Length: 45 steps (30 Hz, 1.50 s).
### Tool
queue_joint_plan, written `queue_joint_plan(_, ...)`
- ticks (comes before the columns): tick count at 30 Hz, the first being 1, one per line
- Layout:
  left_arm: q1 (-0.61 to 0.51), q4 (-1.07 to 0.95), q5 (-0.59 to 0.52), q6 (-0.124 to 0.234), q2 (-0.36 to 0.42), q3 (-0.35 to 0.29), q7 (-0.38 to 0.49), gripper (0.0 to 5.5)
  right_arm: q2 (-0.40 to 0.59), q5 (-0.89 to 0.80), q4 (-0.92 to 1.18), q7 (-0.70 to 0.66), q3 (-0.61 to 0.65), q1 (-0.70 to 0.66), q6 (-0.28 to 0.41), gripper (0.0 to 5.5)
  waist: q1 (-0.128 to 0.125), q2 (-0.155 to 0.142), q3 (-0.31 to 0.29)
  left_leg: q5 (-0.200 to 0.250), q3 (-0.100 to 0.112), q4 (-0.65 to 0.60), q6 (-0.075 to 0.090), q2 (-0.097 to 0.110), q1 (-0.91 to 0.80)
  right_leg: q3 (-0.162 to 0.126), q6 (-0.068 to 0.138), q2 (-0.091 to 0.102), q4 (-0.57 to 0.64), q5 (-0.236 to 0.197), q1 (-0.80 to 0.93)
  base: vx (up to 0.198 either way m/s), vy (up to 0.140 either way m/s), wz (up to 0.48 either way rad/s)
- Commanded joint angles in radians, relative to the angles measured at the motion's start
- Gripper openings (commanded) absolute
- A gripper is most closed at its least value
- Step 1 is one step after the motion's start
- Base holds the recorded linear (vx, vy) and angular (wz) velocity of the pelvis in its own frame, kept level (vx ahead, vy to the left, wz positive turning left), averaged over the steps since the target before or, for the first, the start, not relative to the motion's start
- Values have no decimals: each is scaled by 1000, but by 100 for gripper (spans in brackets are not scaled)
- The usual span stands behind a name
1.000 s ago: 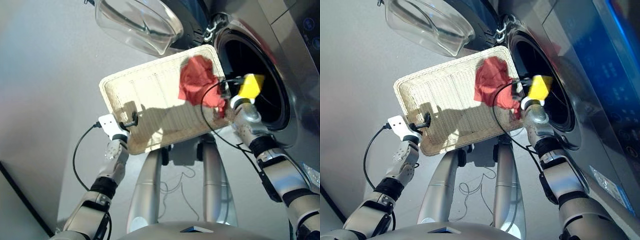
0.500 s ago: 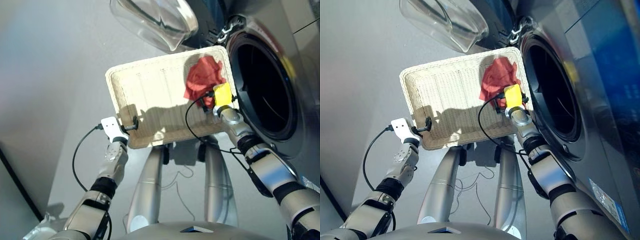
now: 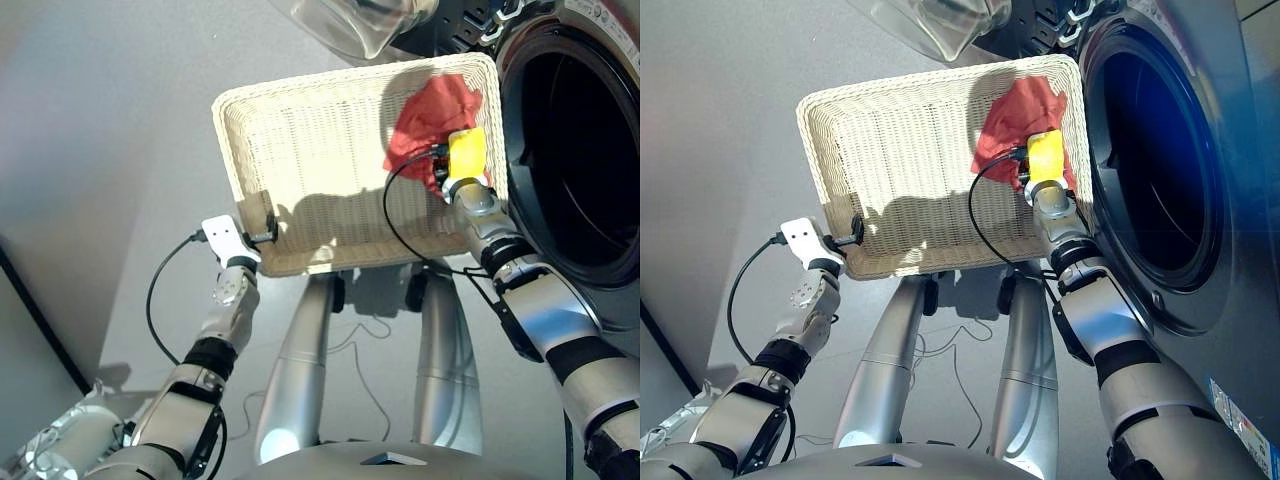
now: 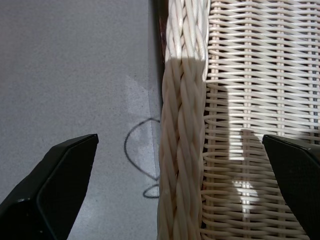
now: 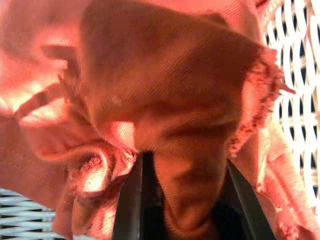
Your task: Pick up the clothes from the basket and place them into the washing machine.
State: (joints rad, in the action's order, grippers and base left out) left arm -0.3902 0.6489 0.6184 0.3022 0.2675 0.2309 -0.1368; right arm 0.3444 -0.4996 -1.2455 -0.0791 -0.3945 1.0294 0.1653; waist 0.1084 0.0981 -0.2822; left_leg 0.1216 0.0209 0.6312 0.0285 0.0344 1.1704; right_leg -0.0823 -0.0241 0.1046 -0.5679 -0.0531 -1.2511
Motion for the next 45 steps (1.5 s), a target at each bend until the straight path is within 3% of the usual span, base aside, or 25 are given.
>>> queue_joint_plan(1,66,-52,4,29,43,-33,10,550,-18,-102,62,17,3,-12,37,0,9,44,56,-39,-50,-111,-56,12,-35,-5,45,-27,45,65,92,0,0,0)
queue_joint_plan(8,78,-47,-5,31,39,-43,14,550,10,-275,278,10,92,-116,107,0,-19,47,56,-57,-64,-186,-50,11,-120,7,57,-29,125,42,171,0,0,0)
queue_joint_plan(12,111,-51,-18,35,29,-47,20,550,14,-384,437,-5,220,-228,185,0,-39,57,62,-56,-74,-201,-53,16,-150,19,59,-34,144,37,198,0,0,0)
queue_joint_plan(16,137,-45,-17,43,19,-49,26,550,56,-467,530,-85,414,-245,308,0,-49,81,71,-46,-80,-204,-57,21,-165,39,64,-34,147,38,202,3,42,-79)
queue_joint_plan(20,159,-44,-19,58,11,-39,21,550,120,-451,654,-229,606,-213,482,0,-52,108,81,-35,-87,-199,-67,25,-165,59,72,-36,149,37,195,5,59,-175)
queue_joint_plan(22,170,-45,-19,64,13,-33,24,550,162,-417,650,-309,686,-202,536,0,-45,118,90,-31,-85,-195,-70,28,-162,64,75,-34,144,40,189,6,16,-100)
queue_joint_plan(25,182,-42,-18,69,18,-30,27,550,220,-371,646,-381,719,-199,548,0,-47,121,99,-27,-89,-192,-74,29,-164,69,78,-34,138,39,186,0,0,0)
queue_joint_plan(27,188,-35,-25,66,22,-29,26,550,232,-352,605,-379,693,-215,516,0,-49,115,101,-23,-92,-187,-75,26,-165,72,78,-34,139,35,187,0,0,0)
queue_joint_plan(28,190,-33,-24,65,23,-33,25,550,233,-341,583,-376,677,-230,496,17,-51,113,100,-22,-95,-184,-75,24,-163,72,77,-36,139,33,188,0,0,0)
queue_joint_plan(30,197,-35,-24,63,22,-33,29,550,220,-350,519,-345,646,-256,456,550,-56,107,101,-20,-95,-182,-75,20,-164,72,74,-37,140,30,188,0,0,0)
queue_joint_plan(38,217,-75,-13,57,18,-48,46,550,138,-290,480,-250,508,-342,340,550,-66,82,106,-31,-91,-183,-68,7,-157,57,65,-40,159,21,199,0,0,0)
queue_joint_plan(45,243,-49,-18,52,14,-78,70,550,71,-184,488,-146,362,-455,248,550,-77,35,116,-46,-83,-197,-60,0,-180,40,63,-39,186,7,238,0,0,0)
